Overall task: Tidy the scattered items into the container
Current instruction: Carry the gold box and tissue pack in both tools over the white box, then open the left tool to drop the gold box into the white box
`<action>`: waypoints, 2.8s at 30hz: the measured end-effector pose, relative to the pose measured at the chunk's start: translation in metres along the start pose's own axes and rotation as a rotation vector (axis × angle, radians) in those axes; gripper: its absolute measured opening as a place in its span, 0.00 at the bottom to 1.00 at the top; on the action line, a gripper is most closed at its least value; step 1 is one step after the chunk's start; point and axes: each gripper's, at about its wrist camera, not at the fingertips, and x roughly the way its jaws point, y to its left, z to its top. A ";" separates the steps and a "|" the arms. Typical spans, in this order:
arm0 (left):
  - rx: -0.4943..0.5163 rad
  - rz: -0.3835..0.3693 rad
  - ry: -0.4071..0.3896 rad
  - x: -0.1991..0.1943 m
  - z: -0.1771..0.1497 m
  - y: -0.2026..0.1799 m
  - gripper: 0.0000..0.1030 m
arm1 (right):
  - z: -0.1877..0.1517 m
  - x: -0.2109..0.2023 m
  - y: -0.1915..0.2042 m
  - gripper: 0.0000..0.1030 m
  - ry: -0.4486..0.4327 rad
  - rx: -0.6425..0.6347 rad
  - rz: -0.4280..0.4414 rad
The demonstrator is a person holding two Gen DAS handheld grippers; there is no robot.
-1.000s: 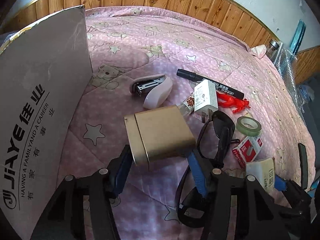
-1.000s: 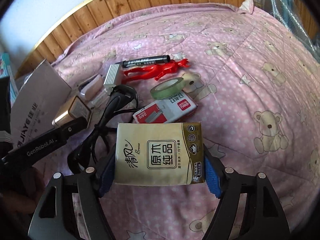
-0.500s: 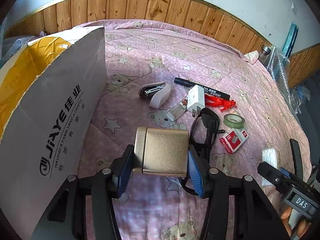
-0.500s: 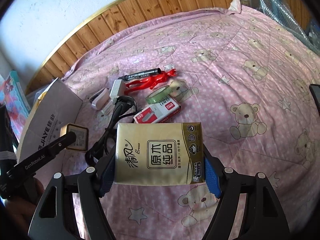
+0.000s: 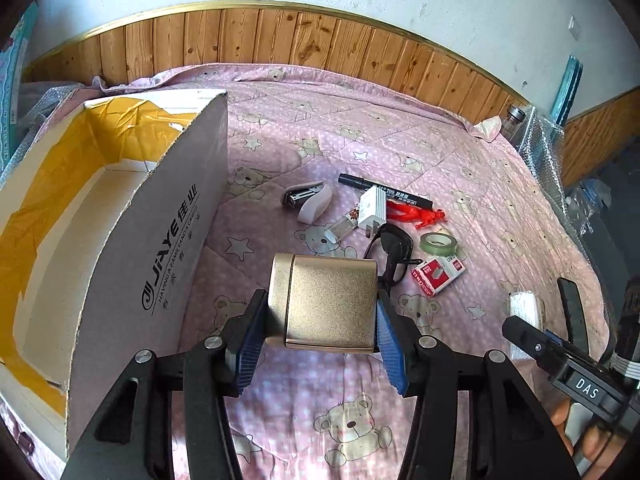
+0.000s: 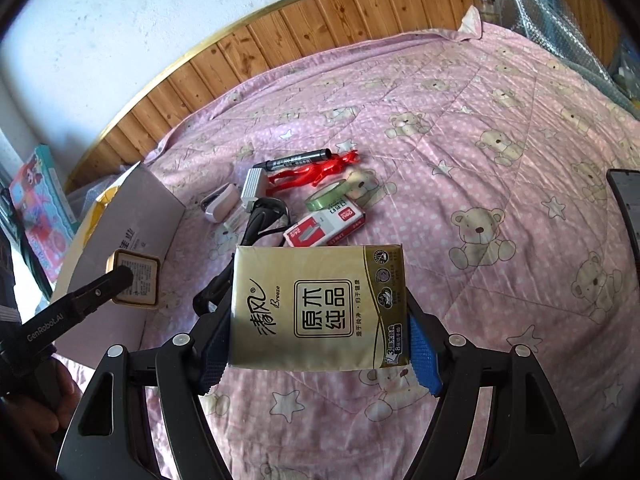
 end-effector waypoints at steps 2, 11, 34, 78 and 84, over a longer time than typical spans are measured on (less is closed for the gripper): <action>0.003 -0.005 -0.007 -0.005 0.000 -0.003 0.51 | -0.001 -0.004 0.002 0.74 -0.001 -0.007 0.007; 0.011 -0.047 -0.039 -0.028 0.002 -0.018 0.51 | -0.009 -0.024 0.015 0.74 -0.014 -0.045 0.026; -0.097 -0.075 -0.170 -0.103 0.007 0.032 0.51 | -0.007 -0.050 0.127 0.74 -0.036 -0.197 0.211; -0.272 0.264 -0.078 -0.091 0.018 0.225 0.51 | -0.002 0.059 0.335 0.74 0.109 -0.547 0.253; -0.270 0.253 -0.066 -0.084 0.020 0.232 0.51 | 0.002 0.067 0.335 0.76 0.100 -0.547 0.229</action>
